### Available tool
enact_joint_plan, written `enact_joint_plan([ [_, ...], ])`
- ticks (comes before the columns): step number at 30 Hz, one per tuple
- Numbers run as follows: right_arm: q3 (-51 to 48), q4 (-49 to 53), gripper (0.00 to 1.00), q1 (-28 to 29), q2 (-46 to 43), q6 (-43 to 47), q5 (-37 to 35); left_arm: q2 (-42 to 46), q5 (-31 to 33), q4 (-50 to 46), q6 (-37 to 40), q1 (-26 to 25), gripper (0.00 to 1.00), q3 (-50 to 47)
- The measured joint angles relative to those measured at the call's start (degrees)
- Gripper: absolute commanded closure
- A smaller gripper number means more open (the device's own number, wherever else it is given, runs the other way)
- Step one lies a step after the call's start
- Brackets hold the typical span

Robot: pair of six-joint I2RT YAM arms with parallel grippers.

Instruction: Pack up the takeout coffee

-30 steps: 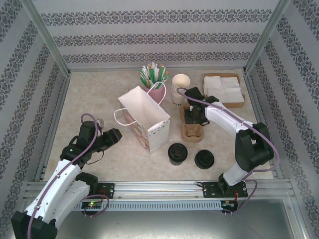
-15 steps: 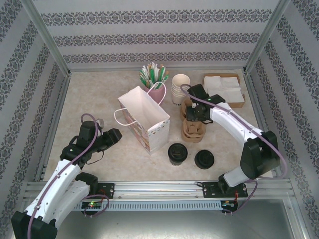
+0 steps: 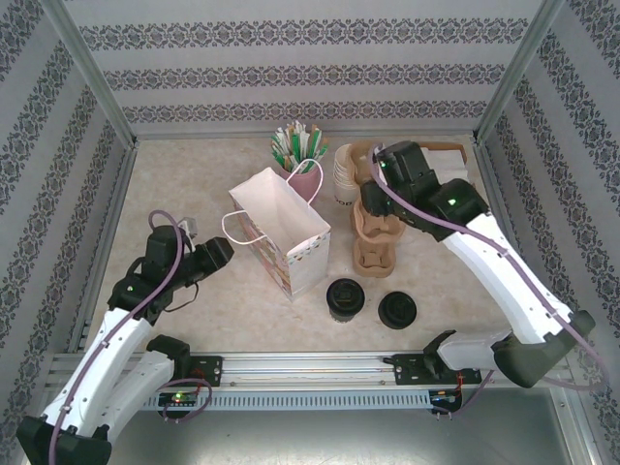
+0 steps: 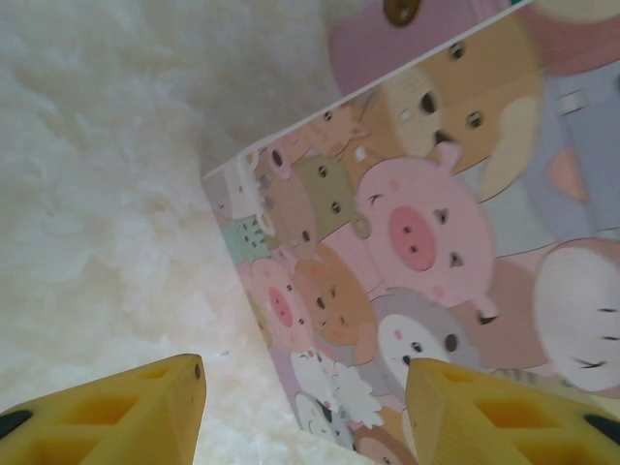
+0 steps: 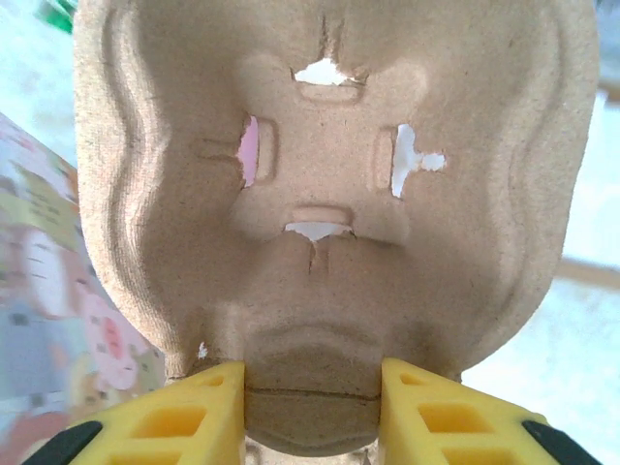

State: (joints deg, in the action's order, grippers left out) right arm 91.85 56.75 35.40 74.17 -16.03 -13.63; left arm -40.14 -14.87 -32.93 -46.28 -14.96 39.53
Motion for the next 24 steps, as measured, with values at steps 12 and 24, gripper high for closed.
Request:
enact_joint_plan([
  [12, 26.3, 2.9, 0.67, 15.8, 6.9, 7.5, -8.5, -7.7, 6.4, -4.9, 7.2, 0.0, 0.39, 14.9],
  [24, 30.3, -2.2, 0.67, 20.7, 20.7, 11.5, -3.3, -12.4, 8.8, -7.5, 13.4, 0.0, 0.37, 24.7],
])
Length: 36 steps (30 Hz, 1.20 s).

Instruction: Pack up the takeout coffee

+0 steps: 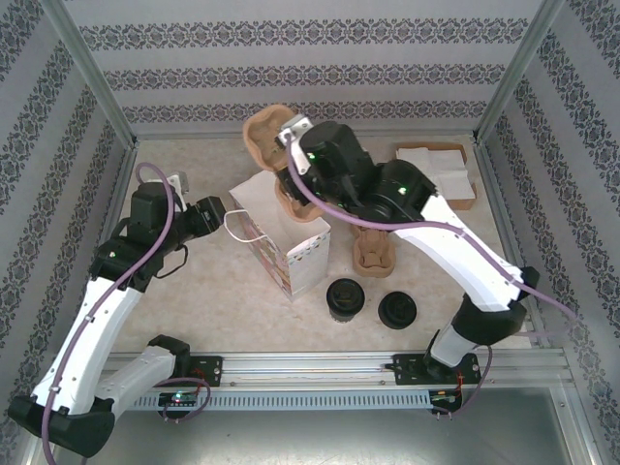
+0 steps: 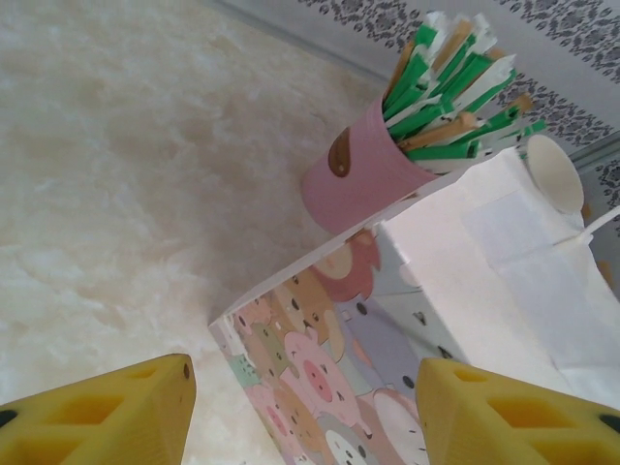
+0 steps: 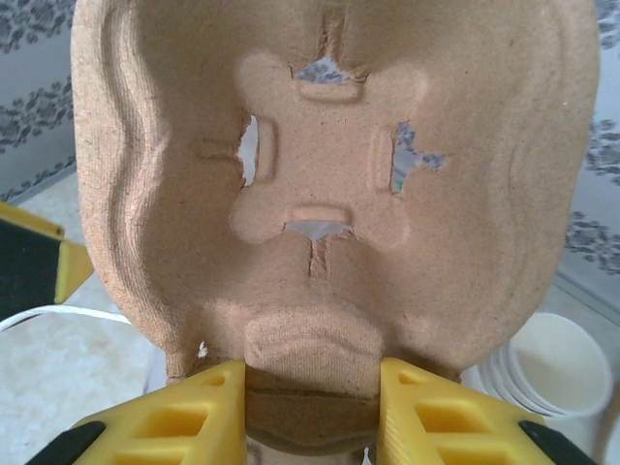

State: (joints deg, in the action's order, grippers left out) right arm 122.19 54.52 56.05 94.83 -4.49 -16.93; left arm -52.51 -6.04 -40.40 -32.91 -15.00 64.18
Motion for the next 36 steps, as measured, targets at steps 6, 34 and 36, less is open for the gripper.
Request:
enact_joint_plan([
  [6, -0.8, -2.6, 0.67, 0.0, 3.6, 0.0, 2.8, -1.5, -0.2, -0.8, 1.7, 0.0, 0.35, 3.6],
  [34, -15.5, -5.2, 0.68, 0.0, 4.3, -5.0, 6.0, -4.2, -1.0, -2.5, 4.1, 0.0, 0.33, 5.0],
  [36, -15.5, -4.4, 0.68, 0.0, 4.2, -5.7, 5.9, -4.3, -1.0, -2.5, 4.0, 0.0, 0.32, 5.0],
])
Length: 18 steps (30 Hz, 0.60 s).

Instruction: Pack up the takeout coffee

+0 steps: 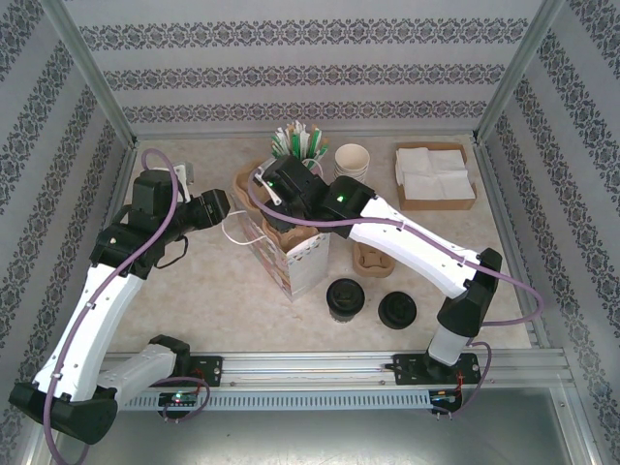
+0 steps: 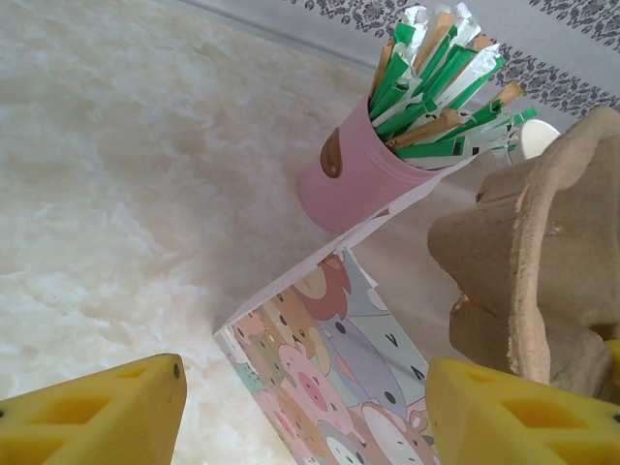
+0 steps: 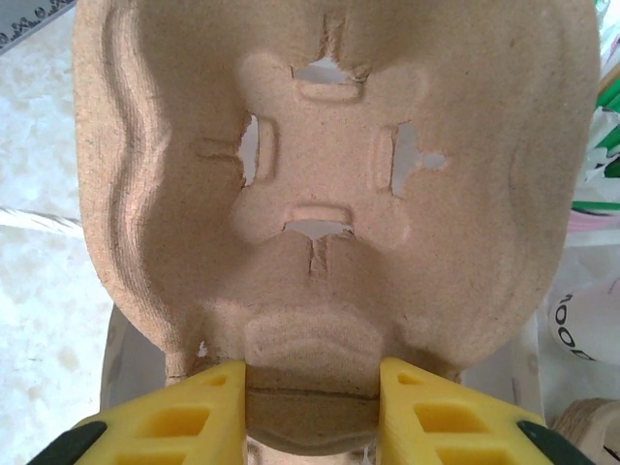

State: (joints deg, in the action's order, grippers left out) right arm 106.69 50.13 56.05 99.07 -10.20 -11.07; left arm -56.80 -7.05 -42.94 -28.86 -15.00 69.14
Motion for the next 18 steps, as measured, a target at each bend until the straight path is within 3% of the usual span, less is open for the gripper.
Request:
enact_joint_plan([
  [18, 2.3, 7.8, 0.69, -0.5, 2.8, -2.1, 0.9, -0.6, -0.7, 0.0, 0.0, 0.0, 0.32, -0.1],
])
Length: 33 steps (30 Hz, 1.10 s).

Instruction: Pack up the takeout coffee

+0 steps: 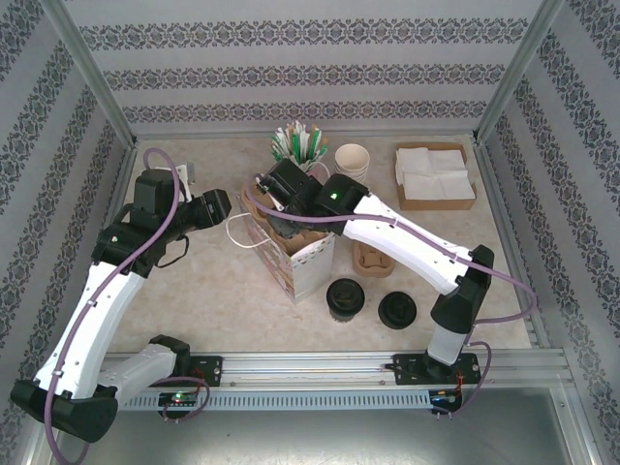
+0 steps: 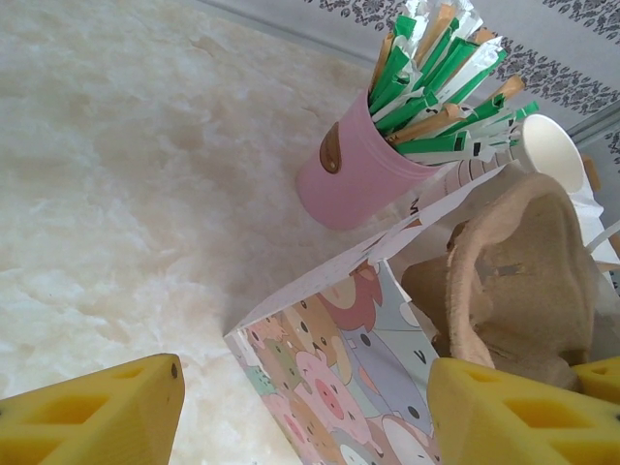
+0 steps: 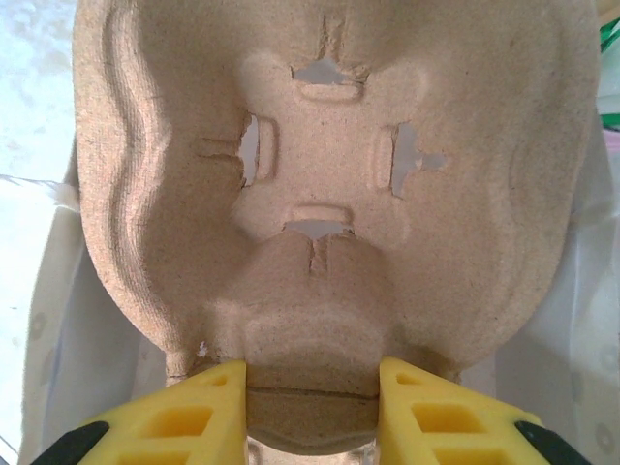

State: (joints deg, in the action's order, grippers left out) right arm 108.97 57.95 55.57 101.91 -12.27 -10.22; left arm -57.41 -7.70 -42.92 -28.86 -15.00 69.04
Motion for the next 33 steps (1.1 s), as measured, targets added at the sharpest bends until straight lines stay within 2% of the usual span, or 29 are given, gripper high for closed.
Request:
enact_joint_plan([
  [33, 11.3, 12.0, 0.70, -2.7, 13.3, -0.8, 5.5, -1.6, -1.1, 0.4, 0.0, 0.0, 0.32, -1.0],
])
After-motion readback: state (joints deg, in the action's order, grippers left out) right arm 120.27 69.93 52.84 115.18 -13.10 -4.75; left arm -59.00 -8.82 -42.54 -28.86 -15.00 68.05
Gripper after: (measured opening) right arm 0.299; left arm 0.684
